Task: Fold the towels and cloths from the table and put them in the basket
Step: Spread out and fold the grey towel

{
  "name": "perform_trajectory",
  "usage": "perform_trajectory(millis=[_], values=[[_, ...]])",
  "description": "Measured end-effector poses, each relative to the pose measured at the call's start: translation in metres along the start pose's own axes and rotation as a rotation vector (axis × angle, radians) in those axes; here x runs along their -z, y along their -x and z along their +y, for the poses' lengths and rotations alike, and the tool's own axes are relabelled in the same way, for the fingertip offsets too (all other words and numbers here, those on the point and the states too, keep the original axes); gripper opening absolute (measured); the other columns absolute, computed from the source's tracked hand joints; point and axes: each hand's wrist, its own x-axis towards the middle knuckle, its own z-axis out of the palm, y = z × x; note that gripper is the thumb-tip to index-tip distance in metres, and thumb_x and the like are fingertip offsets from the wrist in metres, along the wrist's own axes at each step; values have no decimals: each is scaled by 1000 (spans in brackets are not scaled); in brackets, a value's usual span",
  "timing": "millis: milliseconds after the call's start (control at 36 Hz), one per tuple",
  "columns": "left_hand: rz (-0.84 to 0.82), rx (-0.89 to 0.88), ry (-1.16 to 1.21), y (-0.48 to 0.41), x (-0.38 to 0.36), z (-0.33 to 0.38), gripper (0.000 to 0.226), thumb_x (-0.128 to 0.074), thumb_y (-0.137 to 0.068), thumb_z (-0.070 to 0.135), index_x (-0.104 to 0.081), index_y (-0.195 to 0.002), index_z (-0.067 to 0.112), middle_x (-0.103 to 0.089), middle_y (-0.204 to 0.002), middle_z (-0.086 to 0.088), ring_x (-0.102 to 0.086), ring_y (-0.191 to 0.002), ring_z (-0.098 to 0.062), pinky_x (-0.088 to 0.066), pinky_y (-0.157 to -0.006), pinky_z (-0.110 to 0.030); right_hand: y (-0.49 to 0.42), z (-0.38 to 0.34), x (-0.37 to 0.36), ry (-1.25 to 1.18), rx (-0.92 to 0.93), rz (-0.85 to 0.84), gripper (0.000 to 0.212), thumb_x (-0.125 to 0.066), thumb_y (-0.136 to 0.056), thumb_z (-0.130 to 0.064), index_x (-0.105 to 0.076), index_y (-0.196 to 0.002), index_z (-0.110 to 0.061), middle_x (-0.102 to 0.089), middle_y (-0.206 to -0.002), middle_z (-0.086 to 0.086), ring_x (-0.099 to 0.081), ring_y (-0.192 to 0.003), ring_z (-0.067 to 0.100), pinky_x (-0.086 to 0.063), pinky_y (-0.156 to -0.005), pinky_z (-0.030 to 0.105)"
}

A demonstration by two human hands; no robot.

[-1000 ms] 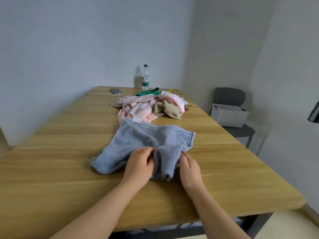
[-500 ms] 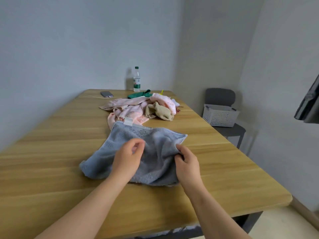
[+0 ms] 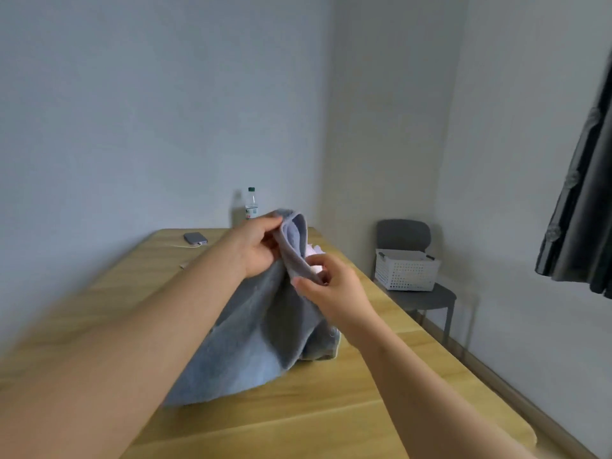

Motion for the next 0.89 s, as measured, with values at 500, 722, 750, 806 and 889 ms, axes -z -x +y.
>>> perform_trajectory(millis=[500,722,750,806,889], values=[[-191,-513,365,53,-97,133,25,-39,-95,-5,-58,-88,11,-61,-83,-10,-61,-72,-19,-55,-64,-29,-64,-144,82,-138,105,711,39,-45,-91,-18,-23,-58,-18,-26,-56,-1,-22,-54,15,-18,-49,30],[62,-656,-101,43,-69,124,42,-36,-92,-6,-52,-114,26,-57,-100,-5,-58,-83,-18,-54,-79,-33,-64,-157,89,27,212,552,43,-52,-89,-34,-25,-58,-21,-25,-54,-5,-23,-55,13,-18,-51,29],[133,-606,-163,34,-62,118,32,-41,-92,-3,-57,-103,21,-60,-100,-8,-59,-84,-20,-54,-77,-34,-65,-150,89,78,208,532,42,-53,-88,-32,-28,-57,-19,-26,-53,-4,-24,-55,13,-19,-50,29],[235,-487,-246,13,-47,103,18,-50,-90,0,-58,-82,14,-59,-84,-9,-56,-72,-20,-51,-64,-30,-66,-133,89,200,201,466,43,-57,-86,-27,-30,-54,-16,-28,-51,-3,-25,-52,13,-21,-45,26],[317,-337,-384,-13,-21,80,26,-53,-83,-5,-49,-62,9,-51,-68,-11,-47,-56,-19,-45,-40,-20,-68,-106,93,545,151,215,43,-67,-82,-29,-39,-54,-15,-38,-52,-3,-34,-50,9,-26,-43,16]])
